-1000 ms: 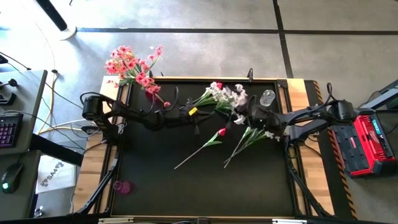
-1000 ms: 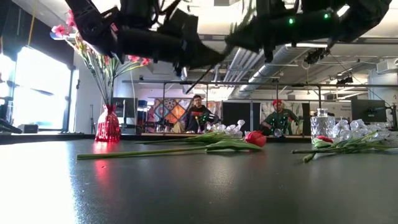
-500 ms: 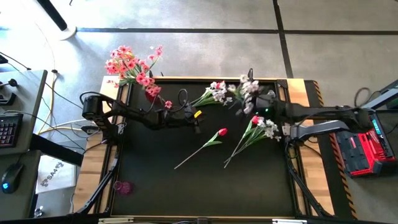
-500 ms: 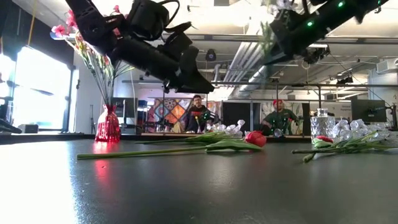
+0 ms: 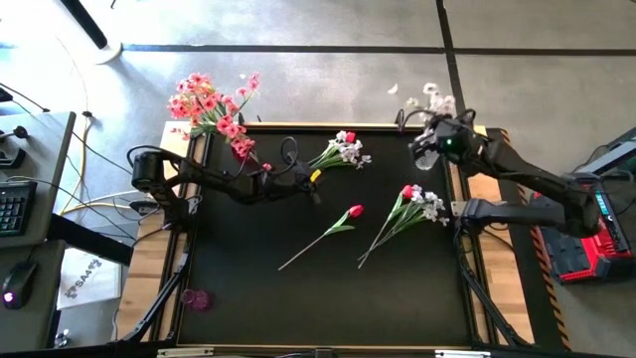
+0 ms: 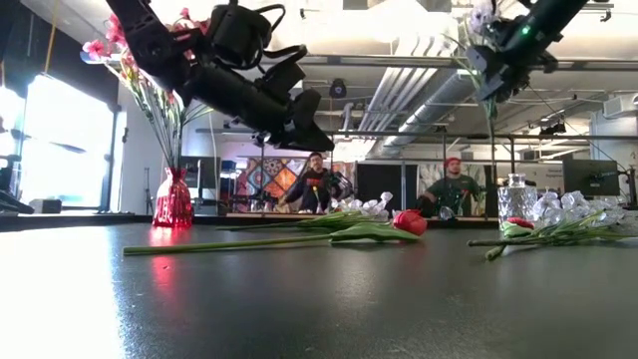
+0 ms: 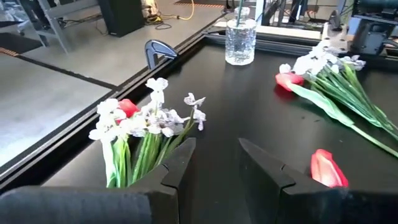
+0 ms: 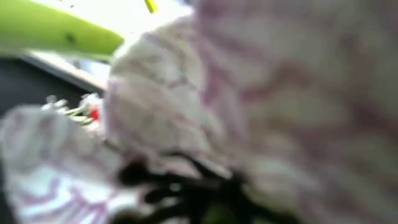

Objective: Sort flowers into vase by color
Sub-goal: Put the center white flower into the transparent vase

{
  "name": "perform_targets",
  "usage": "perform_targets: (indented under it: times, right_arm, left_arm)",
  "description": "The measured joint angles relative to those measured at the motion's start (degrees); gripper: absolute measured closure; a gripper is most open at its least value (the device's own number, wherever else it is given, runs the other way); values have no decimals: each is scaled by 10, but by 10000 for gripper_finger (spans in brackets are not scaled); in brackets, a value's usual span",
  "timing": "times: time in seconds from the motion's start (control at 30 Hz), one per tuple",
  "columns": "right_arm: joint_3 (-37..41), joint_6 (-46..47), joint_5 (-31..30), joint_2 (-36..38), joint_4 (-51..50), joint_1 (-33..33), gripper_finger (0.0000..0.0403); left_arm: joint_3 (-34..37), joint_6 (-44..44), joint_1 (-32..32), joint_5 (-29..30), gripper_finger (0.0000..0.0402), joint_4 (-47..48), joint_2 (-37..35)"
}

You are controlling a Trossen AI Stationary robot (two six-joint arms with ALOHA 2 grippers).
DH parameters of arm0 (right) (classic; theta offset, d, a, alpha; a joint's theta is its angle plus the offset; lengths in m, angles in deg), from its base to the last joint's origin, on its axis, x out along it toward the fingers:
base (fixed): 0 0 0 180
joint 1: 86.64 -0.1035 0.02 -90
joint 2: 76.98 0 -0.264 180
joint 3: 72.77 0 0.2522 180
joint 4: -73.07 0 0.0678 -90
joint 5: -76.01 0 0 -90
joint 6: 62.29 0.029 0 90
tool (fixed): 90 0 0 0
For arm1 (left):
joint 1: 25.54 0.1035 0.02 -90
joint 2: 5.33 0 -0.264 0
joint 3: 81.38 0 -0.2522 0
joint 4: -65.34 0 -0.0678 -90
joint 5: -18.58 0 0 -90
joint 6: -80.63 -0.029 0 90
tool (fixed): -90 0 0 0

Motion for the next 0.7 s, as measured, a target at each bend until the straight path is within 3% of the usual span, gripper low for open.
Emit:
perform_targets:
  times: [0.17, 0.37, 0.7]
  right_arm:
    - [0, -20, 45, 11, 50, 59, 402]
    - [-3, -21, 57, 19, 13, 118, 403]
    - [-3, -45, 70, 32, 24, 154, 403]
  left_arm:
    - [0, -1, 0, 0, 300, 0, 0]
    - [0, -1, 0, -2, 300, 1, 0]
    - [0, -10, 10, -2, 300, 0, 0]
